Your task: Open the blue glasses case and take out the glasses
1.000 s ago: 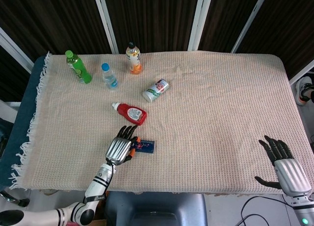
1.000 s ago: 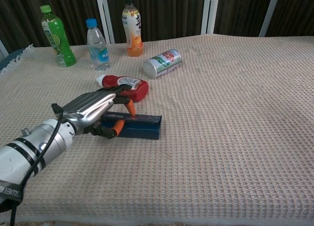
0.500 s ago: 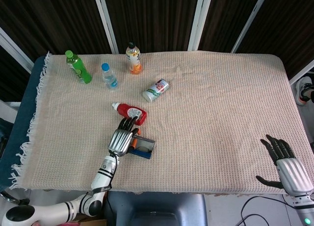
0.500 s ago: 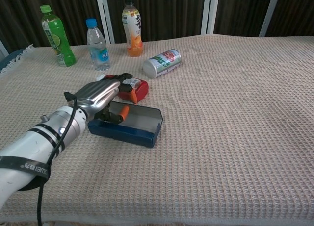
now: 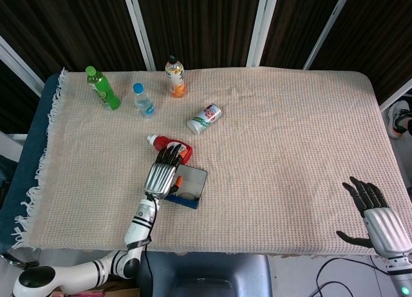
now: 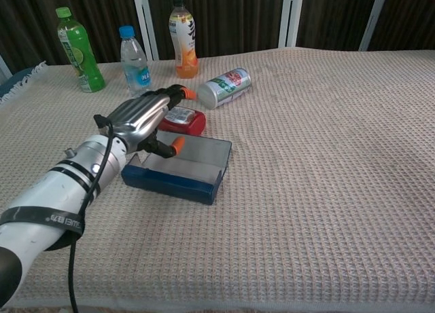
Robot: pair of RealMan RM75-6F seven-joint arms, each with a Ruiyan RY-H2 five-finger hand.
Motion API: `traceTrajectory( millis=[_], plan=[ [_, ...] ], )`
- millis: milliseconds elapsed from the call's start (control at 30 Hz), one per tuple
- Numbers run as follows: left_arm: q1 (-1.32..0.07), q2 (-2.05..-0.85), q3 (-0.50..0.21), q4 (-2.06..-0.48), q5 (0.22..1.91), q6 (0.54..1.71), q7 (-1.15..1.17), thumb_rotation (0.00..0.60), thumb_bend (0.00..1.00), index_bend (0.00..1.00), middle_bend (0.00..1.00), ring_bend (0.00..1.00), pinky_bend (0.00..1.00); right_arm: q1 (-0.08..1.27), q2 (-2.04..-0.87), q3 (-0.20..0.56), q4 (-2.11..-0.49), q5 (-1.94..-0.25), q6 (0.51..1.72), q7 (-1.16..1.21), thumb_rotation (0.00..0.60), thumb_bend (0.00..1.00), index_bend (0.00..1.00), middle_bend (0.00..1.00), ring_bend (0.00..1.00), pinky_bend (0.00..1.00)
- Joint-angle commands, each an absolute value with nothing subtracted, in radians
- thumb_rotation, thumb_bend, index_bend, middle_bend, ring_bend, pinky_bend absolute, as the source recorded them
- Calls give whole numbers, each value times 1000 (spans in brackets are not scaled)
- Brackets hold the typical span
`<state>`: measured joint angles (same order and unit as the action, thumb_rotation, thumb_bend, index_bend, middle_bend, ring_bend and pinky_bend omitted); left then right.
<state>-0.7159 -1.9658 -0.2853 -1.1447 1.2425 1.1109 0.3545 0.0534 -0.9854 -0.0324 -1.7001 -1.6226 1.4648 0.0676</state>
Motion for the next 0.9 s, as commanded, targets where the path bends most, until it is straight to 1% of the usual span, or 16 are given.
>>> traceTrajectory(
  millis=[33, 67, 133, 167, 200, 267, 500, 600, 733, 900],
  plan=[
    [-699, -1931, -265, -1191, 1262, 1122, 334, 600, 547, 292, 0, 0, 0, 53, -986, -33, -1700, -1623, 1465, 67, 600, 152, 0, 0, 0, 33],
    [-691, -1915, -255, -1214, 1273, 1129, 327, 600, 609, 346, 0, 0, 0, 53, -986, -33, -1700, -1624, 1466, 66, 600, 152, 0, 0, 0, 33],
    [-670, -1860, -225, -1283, 1286, 1127, 326, 600, 678, 392, 0, 0, 0, 52, -987, -34, -1701, -1626, 1465, 63, 600, 153, 0, 0, 0, 33],
    [-662, -1836, -213, -1312, 1286, 1122, 333, 600, 690, 393, 0, 0, 0, 53, -988, -34, -1702, -1627, 1465, 61, 600, 153, 0, 0, 0, 33],
    [-648, -1801, -187, -1347, 1280, 1107, 351, 600, 699, 392, 0, 0, 0, 53, -990, -36, -1702, -1629, 1463, 55, 600, 153, 0, 0, 0, 33],
    [-625, -1750, -148, -1398, 1272, 1094, 372, 600, 711, 391, 0, 0, 0, 53, -993, -39, -1704, -1632, 1460, 45, 600, 152, 0, 0, 0, 33],
    [-593, -1694, -93, -1453, 1290, 1101, 382, 600, 731, 396, 0, 0, 0, 54, -994, -38, -1707, -1627, 1456, 37, 600, 153, 0, 0, 0, 33],
    [-589, -1690, -82, -1448, 1295, 1097, 382, 600, 730, 385, 0, 0, 0, 55, -995, -40, -1708, -1630, 1453, 31, 600, 153, 0, 0, 0, 33],
    [-587, -1693, -81, -1433, 1290, 1091, 374, 600, 726, 340, 0, 0, 0, 54, -997, -42, -1709, -1634, 1454, 26, 600, 153, 0, 0, 0, 33],
    [-585, -1694, -87, -1412, 1279, 1085, 370, 600, 726, 340, 0, 0, 0, 54, -997, -39, -1708, -1630, 1456, 28, 600, 153, 0, 0, 0, 33]
  ],
)
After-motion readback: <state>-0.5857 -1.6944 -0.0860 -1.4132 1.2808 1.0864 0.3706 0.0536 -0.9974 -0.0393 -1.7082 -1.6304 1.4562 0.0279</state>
